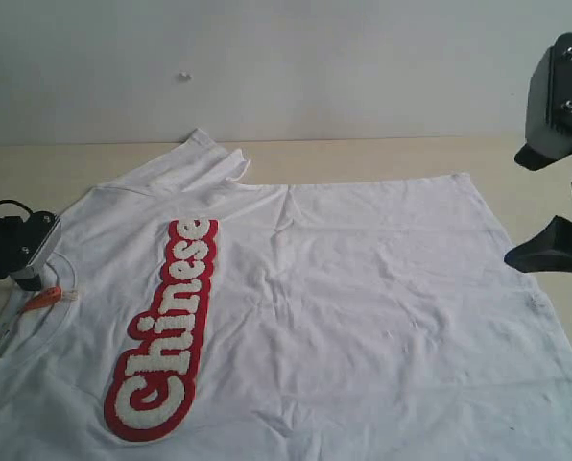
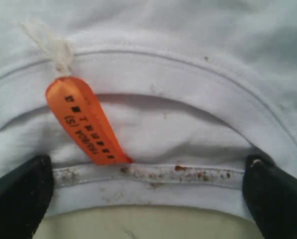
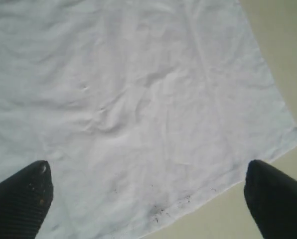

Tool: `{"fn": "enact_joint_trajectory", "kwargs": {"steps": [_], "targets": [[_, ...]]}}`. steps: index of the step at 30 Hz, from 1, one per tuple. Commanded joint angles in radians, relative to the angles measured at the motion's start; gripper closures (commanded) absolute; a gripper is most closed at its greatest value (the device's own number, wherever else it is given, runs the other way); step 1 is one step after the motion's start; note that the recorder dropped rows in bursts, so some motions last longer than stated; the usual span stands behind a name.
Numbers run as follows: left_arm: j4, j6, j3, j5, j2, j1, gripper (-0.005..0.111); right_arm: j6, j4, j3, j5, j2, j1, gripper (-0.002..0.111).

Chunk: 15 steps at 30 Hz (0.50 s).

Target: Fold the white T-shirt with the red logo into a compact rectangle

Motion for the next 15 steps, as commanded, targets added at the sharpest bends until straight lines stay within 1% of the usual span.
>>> {"fn": "enact_joint_trajectory", "kwargs": {"steps": [1, 2, 3, 4, 6, 8, 10, 12, 15], "targets": [[0.006, 0.002, 0.035, -0.02, 0.082, -0.009, 0.001, 0.029, -0.256, -0.005, -0.035, 0.115, -0.004, 0.003], [0.006, 0.002, 0.035, -0.02, 0.082, -0.009, 0.001, 0.163, -0.402, -0.005, -0.052, 0.155, -0.004, 0.003], [0.006, 0.002, 0.035, -0.02, 0.082, -0.009, 0.001, 0.267, -0.495, -0.005, -0.08, 0.2, -0.004, 0.003], [0.006, 0.002, 0.035, -0.02, 0.082, -0.009, 0.001, 0.268, -0.522, -0.005, -0.083, 0.226, -0.004, 0.003], [0.006, 0.002, 0.035, -0.02, 0.082, -0.009, 0.001, 0.179, -0.555, -0.005, -0.081, 0.274, -0.004, 0.003], [0.006, 0.002, 0.035, -0.02, 0.082, -0.009, 0.001, 0.136, -0.555, -0.025, -0.081, 0.312, -0.004, 0.003], [0.006, 0.002, 0.035, -0.02, 0.082, -0.009, 0.001, 0.061, -0.553, -0.063, -0.038, 0.349, -0.004, 0.003], [0.006, 0.002, 0.035, -0.02, 0.082, -0.009, 0.001, -0.009, -0.513, -0.131, 0.047, 0.398, -0.004, 0.003], [0.006, 0.002, 0.035, -0.02, 0.082, -0.009, 0.001, -0.007, -0.493, -0.254, 0.113, 0.481, -0.004, 0.003]]}}
